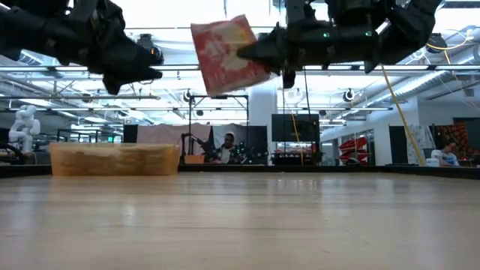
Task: Sort popcorn bags into baskets
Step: Put the red popcorn bag into the orange bin
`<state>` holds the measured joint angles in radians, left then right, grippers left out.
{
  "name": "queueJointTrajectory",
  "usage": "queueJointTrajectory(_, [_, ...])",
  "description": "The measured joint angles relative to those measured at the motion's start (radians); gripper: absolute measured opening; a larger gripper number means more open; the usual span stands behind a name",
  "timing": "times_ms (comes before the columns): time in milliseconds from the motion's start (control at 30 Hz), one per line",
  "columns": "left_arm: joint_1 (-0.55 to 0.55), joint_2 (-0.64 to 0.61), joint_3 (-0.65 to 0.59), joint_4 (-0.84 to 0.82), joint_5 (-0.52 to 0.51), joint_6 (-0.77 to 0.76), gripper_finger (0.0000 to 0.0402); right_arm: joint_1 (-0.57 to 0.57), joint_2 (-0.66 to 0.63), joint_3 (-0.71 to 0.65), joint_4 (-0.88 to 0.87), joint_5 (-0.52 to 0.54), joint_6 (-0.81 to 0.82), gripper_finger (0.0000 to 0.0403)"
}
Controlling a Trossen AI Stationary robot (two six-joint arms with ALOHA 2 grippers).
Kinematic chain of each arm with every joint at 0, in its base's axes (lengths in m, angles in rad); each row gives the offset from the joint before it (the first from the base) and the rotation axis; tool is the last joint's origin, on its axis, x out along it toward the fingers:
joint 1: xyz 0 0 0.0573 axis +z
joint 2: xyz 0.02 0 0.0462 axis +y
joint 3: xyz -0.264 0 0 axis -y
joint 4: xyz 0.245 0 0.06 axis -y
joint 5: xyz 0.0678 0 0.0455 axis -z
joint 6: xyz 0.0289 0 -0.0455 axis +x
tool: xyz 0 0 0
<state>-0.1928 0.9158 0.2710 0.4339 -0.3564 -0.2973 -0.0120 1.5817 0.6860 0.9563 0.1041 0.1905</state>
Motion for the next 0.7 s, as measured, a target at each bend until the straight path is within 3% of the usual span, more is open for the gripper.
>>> queueJointTrajectory(200, [0.000, 0.132, 0.000, 0.264, 0.020, 0.061, 0.0195, 0.001, 0.067, -0.003, 0.233, 0.000, -0.021, 0.0011])
queueJointTrajectory(367, [0.035, 0.216, 0.000, 0.507, 0.021, 0.124, 0.0225, 0.001, 0.108, 0.033, 0.327, -0.001, -0.050, 0.0011])
queueJointTrajectory(533, [0.117, 0.230, 0.000, 0.568, 0.106, 0.119, 0.0242, 0.001, 0.105, 0.074, 0.339, -0.003, -0.101, 0.0011])
queueJointTrajectory(700, [0.192, 0.230, 0.000, 0.578, 0.210, 0.094, 0.0232, 0.003, 0.106, 0.121, 0.336, -0.029, -0.194, 0.0011])
